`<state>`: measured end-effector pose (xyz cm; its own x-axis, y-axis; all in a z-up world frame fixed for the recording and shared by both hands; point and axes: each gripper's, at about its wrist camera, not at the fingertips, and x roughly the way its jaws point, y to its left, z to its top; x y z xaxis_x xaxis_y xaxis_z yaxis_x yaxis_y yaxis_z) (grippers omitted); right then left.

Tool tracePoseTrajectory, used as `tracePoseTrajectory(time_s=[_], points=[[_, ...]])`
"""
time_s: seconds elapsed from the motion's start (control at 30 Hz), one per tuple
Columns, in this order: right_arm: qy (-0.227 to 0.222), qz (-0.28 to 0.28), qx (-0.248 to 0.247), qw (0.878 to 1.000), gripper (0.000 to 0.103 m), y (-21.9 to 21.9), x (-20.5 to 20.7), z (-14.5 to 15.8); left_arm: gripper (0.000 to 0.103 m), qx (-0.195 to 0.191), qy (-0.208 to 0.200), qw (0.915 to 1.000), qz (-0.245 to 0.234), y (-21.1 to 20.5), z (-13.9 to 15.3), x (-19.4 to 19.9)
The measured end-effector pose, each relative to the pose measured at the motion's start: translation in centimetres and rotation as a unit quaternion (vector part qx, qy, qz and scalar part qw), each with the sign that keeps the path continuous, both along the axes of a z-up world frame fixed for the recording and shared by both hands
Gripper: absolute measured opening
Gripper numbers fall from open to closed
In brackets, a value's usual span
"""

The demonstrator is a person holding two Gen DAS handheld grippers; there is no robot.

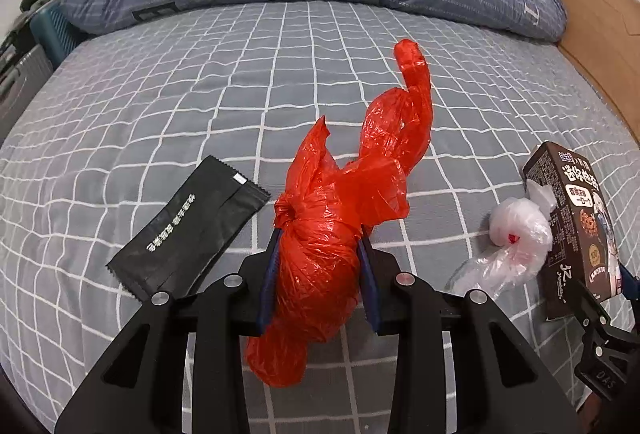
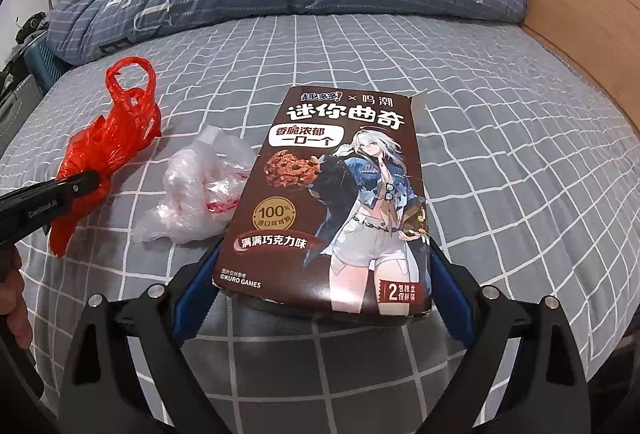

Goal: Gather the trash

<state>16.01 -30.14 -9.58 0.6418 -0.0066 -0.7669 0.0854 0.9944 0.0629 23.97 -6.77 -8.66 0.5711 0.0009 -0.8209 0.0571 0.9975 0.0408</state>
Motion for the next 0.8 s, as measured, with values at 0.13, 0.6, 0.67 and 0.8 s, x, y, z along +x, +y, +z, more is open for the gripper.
tracePoseTrajectory(time_s=[0.13,0.6,0.67,0.8], points=[[-0.003,-0.001,-0.004,1.0,0.089,0.0,-0.6,0.4,0.034,-0.002,-0.002,1.0,0.001,0.1,0.4,-0.8],[-0.017,0.003,0.0,1.0,0.089,0.4,-3.4,2.4,0.034,-0.002,-0.025,0.9996,0.008,0.5,3.5,-4.9],[-0.019,0.005,0.002,1.0,0.089,0.5,-3.7,2.7,0.034,-0.002,-0.027,0.9996,0.009,0.6,3.9,-5.5],[-0.024,0.011,0.0,1.0,0.089,1.0,-4.7,3.5,0.034,-0.004,-0.03,0.9995,0.011,0.9,4.7,-6.9]])
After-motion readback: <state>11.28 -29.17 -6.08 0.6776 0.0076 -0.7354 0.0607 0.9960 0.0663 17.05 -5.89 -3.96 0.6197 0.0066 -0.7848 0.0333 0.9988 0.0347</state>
